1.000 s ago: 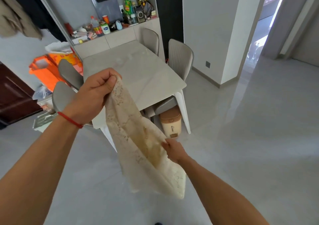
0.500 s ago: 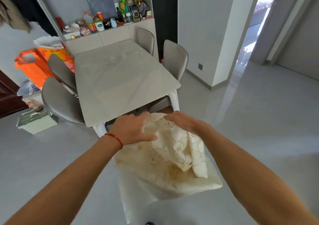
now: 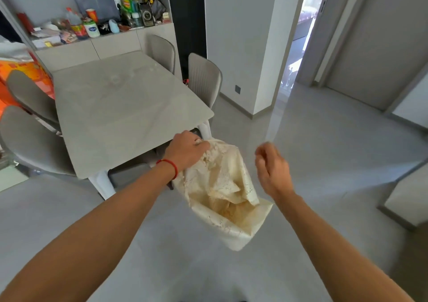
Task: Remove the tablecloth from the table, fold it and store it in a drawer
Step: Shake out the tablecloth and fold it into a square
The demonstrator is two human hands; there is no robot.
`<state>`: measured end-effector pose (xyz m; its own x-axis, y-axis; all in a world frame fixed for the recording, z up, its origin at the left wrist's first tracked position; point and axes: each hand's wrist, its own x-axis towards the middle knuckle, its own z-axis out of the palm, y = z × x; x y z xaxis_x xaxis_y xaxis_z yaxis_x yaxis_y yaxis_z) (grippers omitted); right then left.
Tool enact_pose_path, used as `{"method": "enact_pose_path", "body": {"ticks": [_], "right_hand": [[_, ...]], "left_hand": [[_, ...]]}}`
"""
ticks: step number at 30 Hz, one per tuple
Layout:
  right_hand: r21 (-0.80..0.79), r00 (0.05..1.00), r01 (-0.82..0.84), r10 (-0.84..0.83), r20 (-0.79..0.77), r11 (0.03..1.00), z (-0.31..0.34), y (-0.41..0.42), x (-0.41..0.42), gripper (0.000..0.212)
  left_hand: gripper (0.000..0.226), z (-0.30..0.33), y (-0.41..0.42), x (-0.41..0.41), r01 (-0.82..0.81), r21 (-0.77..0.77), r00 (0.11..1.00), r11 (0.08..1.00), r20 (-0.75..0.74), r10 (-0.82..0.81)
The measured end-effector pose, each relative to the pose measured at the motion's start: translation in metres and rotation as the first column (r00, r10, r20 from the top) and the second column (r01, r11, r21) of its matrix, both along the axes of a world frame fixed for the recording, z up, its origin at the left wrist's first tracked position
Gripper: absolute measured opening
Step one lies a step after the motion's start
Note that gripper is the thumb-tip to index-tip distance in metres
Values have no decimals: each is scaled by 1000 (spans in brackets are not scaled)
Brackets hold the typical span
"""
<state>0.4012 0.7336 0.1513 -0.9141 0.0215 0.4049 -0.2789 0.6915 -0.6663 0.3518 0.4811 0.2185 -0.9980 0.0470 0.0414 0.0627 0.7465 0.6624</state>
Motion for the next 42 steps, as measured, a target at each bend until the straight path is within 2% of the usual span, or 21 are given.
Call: {"method": "enact_pose_path", "body": {"ticks": [1, 2, 3, 5, 7, 9, 10, 13, 15, 17, 19, 22, 24, 26, 29, 32, 34, 36, 37, 40, 42], "right_hand": [[77, 998, 9, -14, 64, 997, -18, 5, 15, 21], [183, 979, -58, 20, 204, 981, -36, 4, 26, 20], [269, 921, -179, 64, 385, 946, -53, -3, 33, 21], [275, 768, -359, 114, 631, 892, -75, -25, 36, 35], [277, 721, -369, 85, 688, 887, -90, -55, 28, 57], [315, 753, -254, -17, 657, 915, -98, -82, 18, 66], [318, 776, -184, -61, 628, 930, -100, -93, 12, 61], [257, 818, -56, -103, 566, 965, -98, -109, -7, 25], [199, 841, -78, -43, 539, 977, -88, -106, -19, 24], [171, 854, -170, 59, 517, 971, -74, -98, -29, 32], [149, 862, -254, 153, 484, 956, -57, -88, -36, 31], [6, 878, -213, 189, 440, 977, -28, -77, -50, 38], [-6, 885, -203, 187, 426, 979, -8, -79, -61, 36], [47, 907, -209, 176, 382, 977, 9, -83, -66, 36], [28, 893, -297, 268, 363, 954, 33, -94, -68, 33], [-110, 824, -381, 391, 410, 918, 55, -104, -72, 30], [-160, 780, -446, 470, 413, 881, 67, -108, -76, 29], [-154, 757, -499, 516, 401, 853, 75, -110, -74, 32], [-150, 754, -514, 529, 390, 844, 77, -110, -73, 33], [-80, 792, -488, 479, 378, 869, 80, -100, -71, 36], [89, 871, -395, 342, 354, 914, 79, -88, -69, 37]], "left_hand": [[47, 4, 1, -3, -9, 7, 1000, 1000, 2, 9], [48, 8, 3, -5, -12, 18, 1000, 1000, 3, 12], [47, 13, 5, -6, -9, 39, 1000, 999, 4, 9], [45, 25, 10, -6, -5, 84, 1000, 996, 15, 4], [46, 38, 13, -3, -35, 130, 999, 991, 27, 32], [45, 50, 11, -1, -85, 179, 996, 980, 41, 79], [44, 57, 6, 0, -110, 198, 994, 974, 43, 103], [40, 70, -20, -2, -167, 230, 986, 959, 34, 164], [35, 70, -49, -1, -228, 213, 973, 950, 31, 227], [35, 58, -84, 1, -314, 169, 949, 934, 46, 311], [38, 37, -117, 5, -380, 81, 924, 921, 79, 374], [46, 6, -151, 16, -398, -22, 910, 917, 119, 398], [42, -7, -159, 27, -404, 14, 911, 915, 96, 401], [39, -13, -156, 37, -360, 52, 933, 931, 45, 358], [39, -17, -129, 46, -191, 3, 981, 982, 25, 191], [65, -20, -86, 46, 38, -89, 998, 995, 48, -34], [78, -23, -57, 45, 116, -135, 991, 984, 76, -107], [51, -28, -34, 42, 125, -121, 991, 985, 56, -119], [46, -30, -25, 40, 136, -112, 991, 984, 27, -134], [47, -37, -11, 34, 151, -13, 988, 988, 22, -150], [45, -42, -9, 29, 125, 50, 991, 991, 43, -127]]}}
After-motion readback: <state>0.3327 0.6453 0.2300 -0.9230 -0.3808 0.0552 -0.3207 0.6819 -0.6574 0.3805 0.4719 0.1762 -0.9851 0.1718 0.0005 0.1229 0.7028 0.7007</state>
